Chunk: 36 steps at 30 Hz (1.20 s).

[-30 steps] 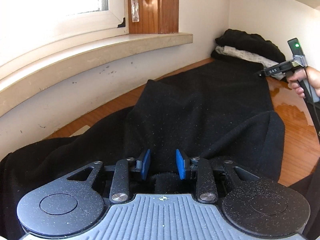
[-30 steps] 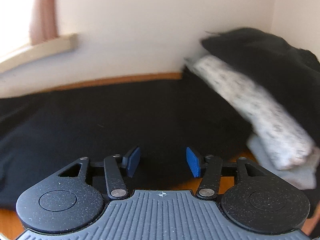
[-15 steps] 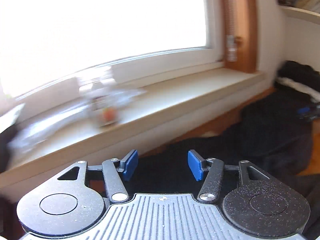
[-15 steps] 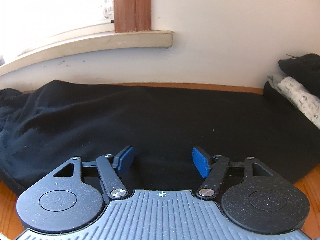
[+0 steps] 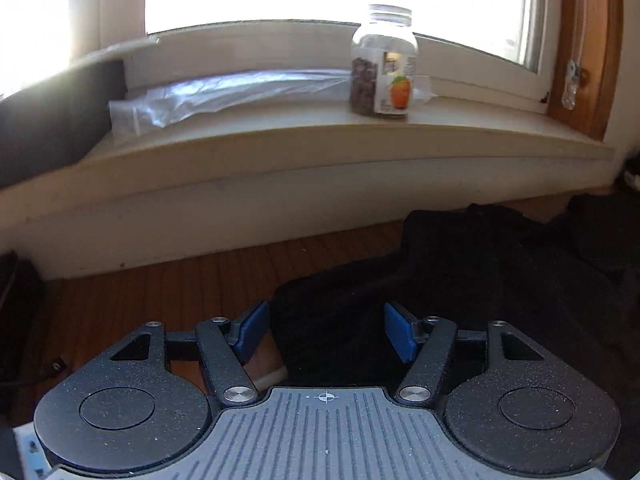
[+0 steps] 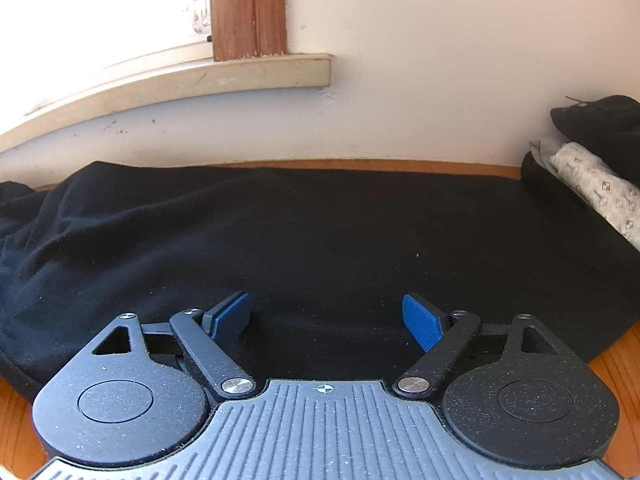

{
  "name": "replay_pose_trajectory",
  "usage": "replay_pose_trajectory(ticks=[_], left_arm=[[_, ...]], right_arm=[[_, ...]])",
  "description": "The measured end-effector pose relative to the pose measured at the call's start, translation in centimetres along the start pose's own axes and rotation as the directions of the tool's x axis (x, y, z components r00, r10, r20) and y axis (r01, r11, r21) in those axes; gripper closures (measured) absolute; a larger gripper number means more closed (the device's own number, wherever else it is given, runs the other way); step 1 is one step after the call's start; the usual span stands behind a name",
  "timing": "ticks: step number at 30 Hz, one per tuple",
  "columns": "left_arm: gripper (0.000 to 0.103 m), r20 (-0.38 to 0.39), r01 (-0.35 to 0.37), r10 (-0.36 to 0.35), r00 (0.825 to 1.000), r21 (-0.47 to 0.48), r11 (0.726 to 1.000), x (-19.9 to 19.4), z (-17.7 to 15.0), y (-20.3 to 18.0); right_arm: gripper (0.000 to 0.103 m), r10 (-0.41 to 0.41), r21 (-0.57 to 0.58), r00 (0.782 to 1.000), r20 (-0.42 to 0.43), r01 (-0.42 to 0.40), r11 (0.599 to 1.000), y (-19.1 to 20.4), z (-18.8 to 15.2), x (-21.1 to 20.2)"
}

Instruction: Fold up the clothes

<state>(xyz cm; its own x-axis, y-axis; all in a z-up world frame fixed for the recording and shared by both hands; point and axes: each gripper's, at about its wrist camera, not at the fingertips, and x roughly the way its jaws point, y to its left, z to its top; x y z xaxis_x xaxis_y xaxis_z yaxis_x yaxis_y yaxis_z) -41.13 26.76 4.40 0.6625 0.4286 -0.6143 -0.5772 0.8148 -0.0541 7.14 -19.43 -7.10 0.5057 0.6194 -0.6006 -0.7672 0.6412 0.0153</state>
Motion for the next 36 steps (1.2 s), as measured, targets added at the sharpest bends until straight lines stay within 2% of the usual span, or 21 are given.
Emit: replay_pose_trajectory(ticks=[7, 8, 10, 11, 14, 16, 18, 19, 22, 27, 29, 33, 36], left_arm=[[0.035, 0.03, 0.069, -0.067, 0.997, -0.084, 0.994, 0.1, -0.8, 1.4], [0.039, 0.038, 0.071, -0.068, 0.997, -0.079, 0.994, 0.0, -0.8, 1.4], [0.06, 0.061, 0.087, -0.082, 0.995, -0.081, 0.993, -0.3, -0.8, 1.4], [0.069, 0.079, 0.074, -0.067, 0.995, -0.09, 0.993, -0.7, -0.8, 1.5], [0.08, 0.144, -0.023, 0.041, 0.989, -0.127, 0.992, -2.7, -0.6, 1.7], [0.08, 0.201, -0.115, 0.152, 0.968, -0.184, 0.976, -4.9, -0.3, 2.8], [0.078, 0.204, -0.205, 0.239, 0.949, -0.176, 0.963, -5.9, -0.2, 3.4], [0.077, 0.194, -0.216, 0.247, 0.949, -0.168, 0.962, -6.1, -0.2, 3.5], [0.07, 0.163, -0.199, 0.223, 0.961, -0.151, 0.968, -6.0, -0.3, 3.3], [0.049, 0.187, -0.214, 0.232, 0.954, -0.113, 0.97, -6.4, 0.1, 1.3], [0.041, 0.208, -0.202, 0.214, 0.954, -0.081, 0.976, -6.6, 0.3, -0.4], [0.039, 0.287, -0.202, 0.188, 0.939, 0.02, 0.979, -7.2, 0.5, -4.7], [0.036, 0.303, -0.14, 0.112, 0.946, 0.07, 0.988, -7.1, 1.2, -7.6]], right_arm=[[0.02, 0.001, -0.001, 1.0, 0.0, -0.001, 1.0, 0.0, 0.0, -0.1], [0.02, 0.001, -0.001, 1.0, 0.0, -0.001, 1.0, 0.0, 0.0, -0.1], [0.02, 0.001, -0.001, 1.0, 0.0, -0.001, 1.0, 0.0, 0.0, -0.1], [0.02, 0.001, 0.0, 1.0, 0.0, -0.001, 1.0, 0.0, 0.0, -0.1], [0.02, 0.001, 0.0, 1.0, 0.0, -0.001, 1.0, 0.0, 0.0, -0.1], [0.02, 0.001, 0.001, 1.0, 0.0, -0.001, 1.0, 0.0, 0.0, -0.1], [0.02, 0.001, 0.0, 1.0, 0.0, -0.001, 1.0, 0.0, 0.0, -0.1], [0.02, 0.001, 0.0, 1.0, 0.0, -0.001, 1.0, -0.1, 0.0, -0.1], [0.02, 0.002, 0.001, 1.0, 0.0, -0.002, 1.0, -0.1, 0.0, -0.1], [0.02, 0.0, 0.0, 1.0, 0.0, 0.0, 1.0, 0.0, 0.0, -0.1], [0.019, 0.001, -0.001, 1.0, 0.0, -0.001, 1.0, -0.1, 0.0, -0.1], [0.019, 0.002, 0.0, 1.0, 0.0, -0.002, 1.0, -0.1, 0.0, 0.0], [0.019, 0.002, -0.001, 1.0, 0.0, -0.002, 1.0, -0.1, 0.0, 0.0]])
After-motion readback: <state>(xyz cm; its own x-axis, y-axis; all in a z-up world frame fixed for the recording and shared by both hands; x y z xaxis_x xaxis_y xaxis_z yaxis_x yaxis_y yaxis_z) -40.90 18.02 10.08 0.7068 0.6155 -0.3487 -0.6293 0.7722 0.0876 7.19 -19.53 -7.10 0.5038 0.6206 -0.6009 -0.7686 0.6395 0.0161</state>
